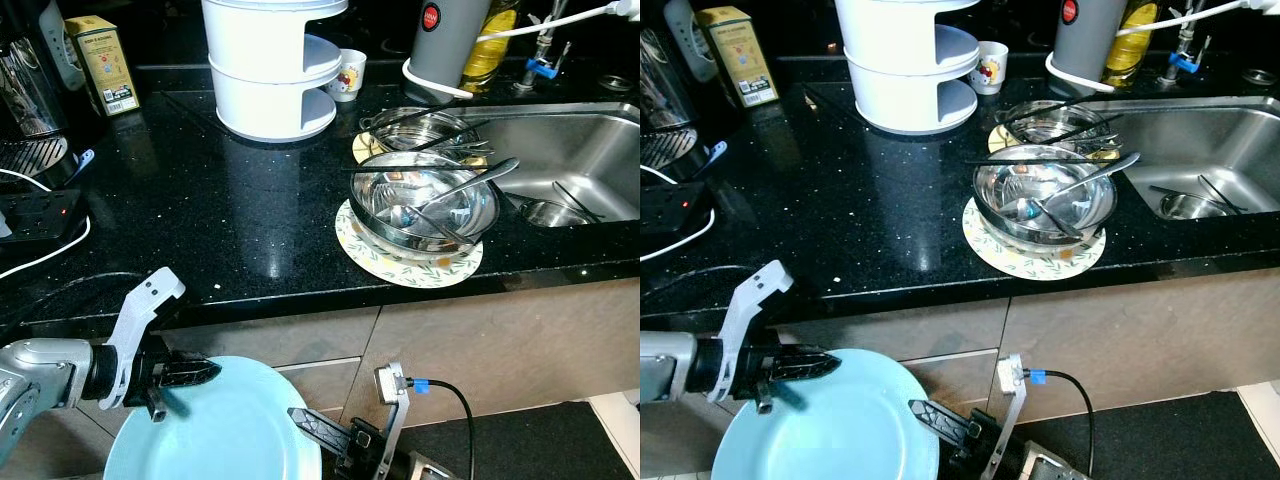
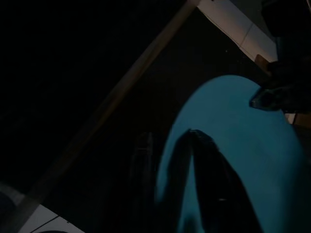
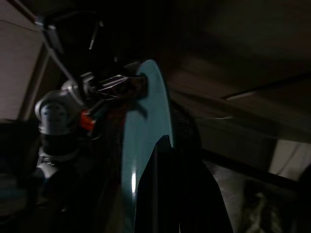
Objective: Kitchen organization
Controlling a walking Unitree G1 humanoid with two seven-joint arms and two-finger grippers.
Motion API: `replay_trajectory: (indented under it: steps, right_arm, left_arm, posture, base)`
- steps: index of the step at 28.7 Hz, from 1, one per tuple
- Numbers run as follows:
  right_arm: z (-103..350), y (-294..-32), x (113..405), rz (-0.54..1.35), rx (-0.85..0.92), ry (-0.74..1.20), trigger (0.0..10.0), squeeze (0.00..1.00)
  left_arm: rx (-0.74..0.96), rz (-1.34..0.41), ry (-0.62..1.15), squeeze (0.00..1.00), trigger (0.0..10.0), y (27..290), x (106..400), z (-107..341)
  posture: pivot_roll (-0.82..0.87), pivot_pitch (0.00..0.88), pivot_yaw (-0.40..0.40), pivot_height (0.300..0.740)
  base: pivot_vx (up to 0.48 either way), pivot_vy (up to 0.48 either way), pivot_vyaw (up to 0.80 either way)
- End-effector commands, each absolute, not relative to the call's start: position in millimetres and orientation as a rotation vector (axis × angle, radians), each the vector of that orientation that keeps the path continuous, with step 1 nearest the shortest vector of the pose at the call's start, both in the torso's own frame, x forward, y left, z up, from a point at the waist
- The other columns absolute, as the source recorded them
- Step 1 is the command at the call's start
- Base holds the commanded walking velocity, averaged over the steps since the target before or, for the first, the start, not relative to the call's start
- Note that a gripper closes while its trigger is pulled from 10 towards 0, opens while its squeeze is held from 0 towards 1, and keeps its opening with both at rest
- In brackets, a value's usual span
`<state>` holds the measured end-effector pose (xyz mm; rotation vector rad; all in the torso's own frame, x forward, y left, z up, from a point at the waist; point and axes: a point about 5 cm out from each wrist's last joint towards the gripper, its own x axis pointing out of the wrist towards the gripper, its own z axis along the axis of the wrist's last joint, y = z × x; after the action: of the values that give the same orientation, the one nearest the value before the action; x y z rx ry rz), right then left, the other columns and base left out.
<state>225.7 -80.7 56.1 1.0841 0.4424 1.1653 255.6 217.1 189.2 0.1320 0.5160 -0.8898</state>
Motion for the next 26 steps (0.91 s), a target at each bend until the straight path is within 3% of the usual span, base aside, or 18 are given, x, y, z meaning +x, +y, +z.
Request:
replay_trajectory:
  steps: [1,2,3,8,15,19,26]
  right_arm:
    - [59.5,-78.2,221.0,1.214,1.118,0.432,0.0,0.00]
    - [59.2,-79.0,219.5,1.223,1.120,0.442,0.0,0.00]
    - [57.2,-81.5,215.1,1.248,1.112,0.479,0.0,0.00]
    - [47.7,-91.4,209.4,1.236,1.102,0.559,0.0,0.00]
    - [19.9,-119.8,206.5,1.047,1.080,0.651,0.0,0.00]
    - [3.1,-139.4,206.8,0.873,1.063,0.677,0.0,0.00]
    - [-11.4,-150.8,206.5,0.746,0.983,0.698,0.0,0.00]
  left_arm:
    - [0.125,-0.888,0.545,1.00,10.0,215.5,254.6,182.5]
    - [0.120,-0.887,0.555,1.00,10.0,216.3,254.0,182.1]
    - [0.117,-0.897,0.571,0.00,10.0,217.8,251.6,182.7]
    - [0.136,-0.889,0.590,0.00,10.0,223.1,248.5,183.2]
    - [0.147,-0.916,0.609,0.00,10.0,230.0,236.9,186.5]
    - [0.205,-1.065,0.580,0.00,10.0,220.1,220.4,190.4]
    - [0.313,-1.114,0.558,0.00,10.0,210.5,215.1,187.8]
  posture:
    - [-0.05,0.181,-0.030,0.740]
    - [-0.05,0.181,-0.029,0.740]
    - [-0.05,0.181,-0.028,0.740]
    - [-0.05,0.184,-0.027,0.740]
    - [-0.04,0.189,-0.031,0.740]
    - [-0.04,0.191,-0.030,0.740]
    - [-0.04,0.191,-0.028,0.740]
  base:
    - [0.000,0.000,0.00]
    - [0.000,0.000,0.00]
    - [0.000,0.000,0.00]
    - [0.000,0.000,0.00]
    - [0.000,0.000,0.00]
    - [0.000,0.000,0.00]
    - [0.000,0.000,0.00]
